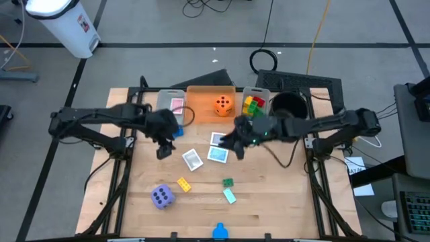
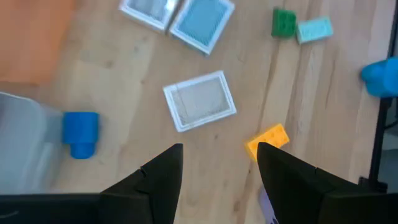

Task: Pick & Place Toys
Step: Put the brown deck of cards into the left gray bin

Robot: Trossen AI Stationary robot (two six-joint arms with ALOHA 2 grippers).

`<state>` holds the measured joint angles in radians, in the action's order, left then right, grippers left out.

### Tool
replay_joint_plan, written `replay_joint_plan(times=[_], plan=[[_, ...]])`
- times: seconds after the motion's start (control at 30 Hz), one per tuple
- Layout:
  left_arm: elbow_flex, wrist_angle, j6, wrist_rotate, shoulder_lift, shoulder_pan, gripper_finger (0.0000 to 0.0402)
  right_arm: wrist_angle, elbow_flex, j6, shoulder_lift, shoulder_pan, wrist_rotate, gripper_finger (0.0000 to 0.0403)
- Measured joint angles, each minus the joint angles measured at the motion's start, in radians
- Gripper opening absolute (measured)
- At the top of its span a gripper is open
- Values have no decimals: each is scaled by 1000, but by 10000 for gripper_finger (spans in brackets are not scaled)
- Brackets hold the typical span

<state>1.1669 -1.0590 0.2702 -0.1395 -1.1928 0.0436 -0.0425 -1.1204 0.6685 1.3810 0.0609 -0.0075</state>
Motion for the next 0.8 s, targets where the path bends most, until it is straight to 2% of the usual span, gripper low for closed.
replay_joint_plan(times=[0.13,0.3,0.4,0.6,0.8], plan=[[-77,58,-7,2,0,-49,214,-2,24,22,31,59,37,158],[-129,139,-45,25,0,-83,214,9,24,27,62,58,35,158],[-133,130,-59,64,0,-95,214,65,22,10,62,52,33,158],[-133,156,65,71,0,-96,214,205,21,-3,49,77,41,157],[-133,184,-59,128,-1,-75,215,310,22,-7,50,143,59,157]])
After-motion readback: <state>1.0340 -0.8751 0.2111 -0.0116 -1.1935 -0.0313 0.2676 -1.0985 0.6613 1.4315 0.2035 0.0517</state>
